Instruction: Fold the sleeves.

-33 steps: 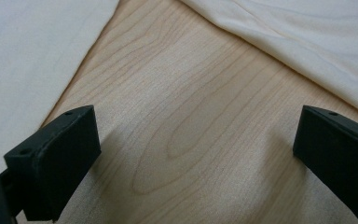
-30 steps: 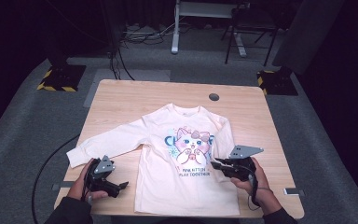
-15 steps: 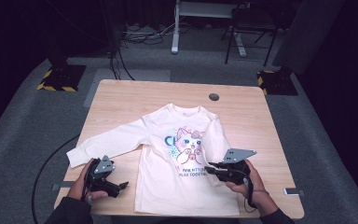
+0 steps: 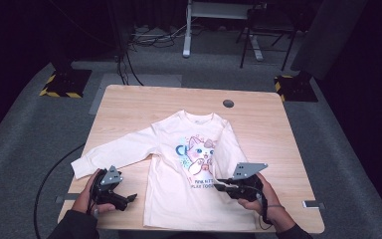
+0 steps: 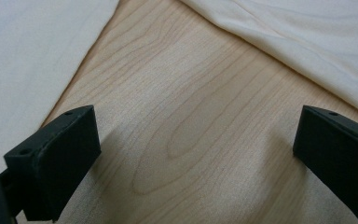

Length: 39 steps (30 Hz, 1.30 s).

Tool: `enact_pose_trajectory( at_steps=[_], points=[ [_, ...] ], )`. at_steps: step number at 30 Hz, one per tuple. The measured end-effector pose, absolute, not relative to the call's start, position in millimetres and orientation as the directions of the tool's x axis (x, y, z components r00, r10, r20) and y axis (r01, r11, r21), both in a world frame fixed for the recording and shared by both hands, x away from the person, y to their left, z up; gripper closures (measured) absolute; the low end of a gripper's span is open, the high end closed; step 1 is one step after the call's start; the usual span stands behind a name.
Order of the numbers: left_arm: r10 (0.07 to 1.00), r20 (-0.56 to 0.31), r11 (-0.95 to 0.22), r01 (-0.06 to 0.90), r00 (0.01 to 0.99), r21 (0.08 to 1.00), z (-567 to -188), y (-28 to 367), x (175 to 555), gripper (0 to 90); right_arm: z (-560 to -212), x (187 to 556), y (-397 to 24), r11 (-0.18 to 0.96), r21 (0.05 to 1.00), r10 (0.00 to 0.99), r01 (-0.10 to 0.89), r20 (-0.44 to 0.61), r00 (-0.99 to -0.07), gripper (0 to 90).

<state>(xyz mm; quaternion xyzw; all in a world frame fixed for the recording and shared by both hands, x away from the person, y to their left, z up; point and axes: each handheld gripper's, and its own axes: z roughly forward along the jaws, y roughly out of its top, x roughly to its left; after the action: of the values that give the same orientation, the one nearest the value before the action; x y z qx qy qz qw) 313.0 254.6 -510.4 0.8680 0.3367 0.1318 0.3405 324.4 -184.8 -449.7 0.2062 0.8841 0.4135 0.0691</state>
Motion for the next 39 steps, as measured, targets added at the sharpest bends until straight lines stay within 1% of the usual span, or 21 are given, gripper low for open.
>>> enact_pose_trajectory(
  at_steps=[3,10,11,13,14,15,18,26,28,29,33,39],
  points=[
    [0.674,-0.001,-0.541,0.495,0.738,0.68,-510.4,254.6,313.0,0.5,-450.0,323.5,-183.1,0.582,0.754,0.411,0.304,0.05,-0.91,79.4],
    [0.674,-0.001,-0.541,0.495,0.738,0.68,-510.4,254.6,313.0,0.5,-453.4,318.1,-177.1,0.649,0.708,0.35,0.279,0.048,-0.935,79.4],
    [0.674,-0.001,-0.541,0.495,0.739,0.68,-510.4,254.6,313.1,0.5,-455.5,316.9,-175.6,0.683,0.681,0.317,0.264,0.05,-0.947,79.3],
    [0.674,-0.001,-0.541,0.495,0.738,0.68,-510.4,254.6,313.0,0.5,-459.3,316.9,-174.2,0.714,0.65,0.29,0.26,0.064,-0.955,79.2],
    [0.674,-0.001,-0.541,0.495,0.738,0.68,-510.4,254.6,313.0,0.5,-459.3,316.9,-174.2,0.714,0.65,0.29,0.26,0.064,-0.955,79.2],
    [0.674,-0.001,-0.541,0.495,0.738,0.68,-510.4,254.6,313.0,0.5,-464.5,316.9,-172.8,0.745,0.618,0.266,0.252,0.072,-0.961,79.1],
    [0.674,-0.001,-0.541,0.495,0.738,0.68,-510.5,254.5,313.1,0.5,-470.8,318.0,-171.1,0.767,0.591,0.254,0.252,0.081,-0.964,78.7],
    [0.674,0.0,-0.541,0.494,0.739,0.681,-510.5,254.4,313.3,0.5,-479.2,323.9,-171.7,0.768,0.568,0.301,0.298,0.09,-0.949,78.4],
    [0.675,-0.001,-0.54,0.495,0.738,0.681,-510.5,254.3,313.3,0.5,-479.0,324.0,-171.7,0.77,0.566,0.302,0.294,0.082,-0.95,78.4],
    [0.675,-0.001,-0.539,0.495,0.737,0.681,-510.6,254.3,313.3,0.5,-478.8,324.1,-171.3,0.773,0.561,0.315,0.295,0.064,-0.947,78.6],
    [0.676,-0.002,-0.539,0.496,0.737,0.681,-510.6,254.2,313.5,0.5,-479.9,328.4,-172.6,0.761,0.567,0.342,0.314,0.061,-0.938,78.7],
    [0.675,0.001,-0.541,0.493,0.738,0.681,-510.5,253.7,314.6,0.5,-479.9,340.2,-174.2,0.753,0.569,0.39,0.331,0.019,-0.921,78.7]
  ],
)
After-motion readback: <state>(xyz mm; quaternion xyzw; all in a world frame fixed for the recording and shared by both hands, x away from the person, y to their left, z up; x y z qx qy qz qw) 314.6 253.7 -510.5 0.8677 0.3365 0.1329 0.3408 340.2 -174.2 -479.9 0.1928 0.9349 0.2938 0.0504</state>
